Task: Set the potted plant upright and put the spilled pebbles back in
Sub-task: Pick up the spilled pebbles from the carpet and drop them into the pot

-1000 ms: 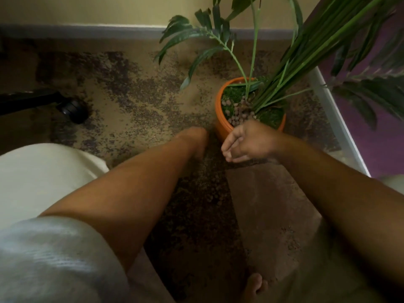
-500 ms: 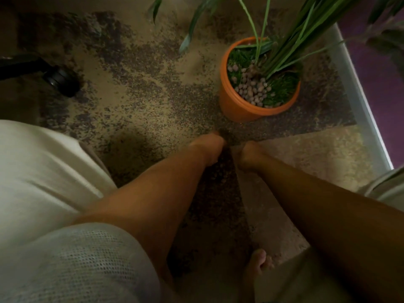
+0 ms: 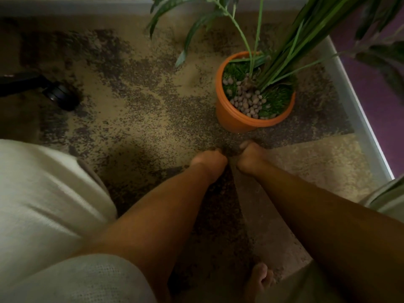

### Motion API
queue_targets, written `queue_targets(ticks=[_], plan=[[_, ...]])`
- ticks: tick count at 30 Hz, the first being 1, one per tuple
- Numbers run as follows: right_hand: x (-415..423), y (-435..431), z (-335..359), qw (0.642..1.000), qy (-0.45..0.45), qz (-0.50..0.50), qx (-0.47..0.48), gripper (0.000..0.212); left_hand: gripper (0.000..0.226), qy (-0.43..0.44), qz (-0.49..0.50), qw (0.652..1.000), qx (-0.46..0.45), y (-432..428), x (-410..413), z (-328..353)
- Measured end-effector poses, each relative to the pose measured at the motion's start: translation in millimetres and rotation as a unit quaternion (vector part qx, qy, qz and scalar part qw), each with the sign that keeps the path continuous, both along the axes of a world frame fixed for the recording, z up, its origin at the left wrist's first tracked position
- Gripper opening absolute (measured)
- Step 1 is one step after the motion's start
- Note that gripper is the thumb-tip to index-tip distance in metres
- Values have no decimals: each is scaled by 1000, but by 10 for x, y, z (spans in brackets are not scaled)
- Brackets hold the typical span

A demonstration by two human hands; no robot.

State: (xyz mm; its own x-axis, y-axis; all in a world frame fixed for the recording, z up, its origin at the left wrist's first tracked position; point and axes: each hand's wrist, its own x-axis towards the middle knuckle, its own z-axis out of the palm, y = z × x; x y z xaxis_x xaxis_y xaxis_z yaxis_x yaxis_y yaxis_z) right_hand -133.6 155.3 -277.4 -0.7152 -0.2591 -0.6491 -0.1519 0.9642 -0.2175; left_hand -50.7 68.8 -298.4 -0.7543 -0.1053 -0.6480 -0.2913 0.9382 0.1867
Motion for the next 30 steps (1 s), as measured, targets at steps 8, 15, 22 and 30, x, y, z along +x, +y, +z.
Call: queue_targets(ticks=[8,15,22,30], plan=[[-47,21,-26,999,-3,39,18,46,33,19,-2,1000,-11,17,3,32],[-79,14,-34,998,-6,60,28,41,31,41,21,999,-3,-8,17,48],[-96,-21,-111,1000,-15,11,-8,31,21,91,197,975,49,-238,26,25],[-37,-242,-313,996,-30,52,-65,28,12,141,449,874,123,-598,169,-132]])
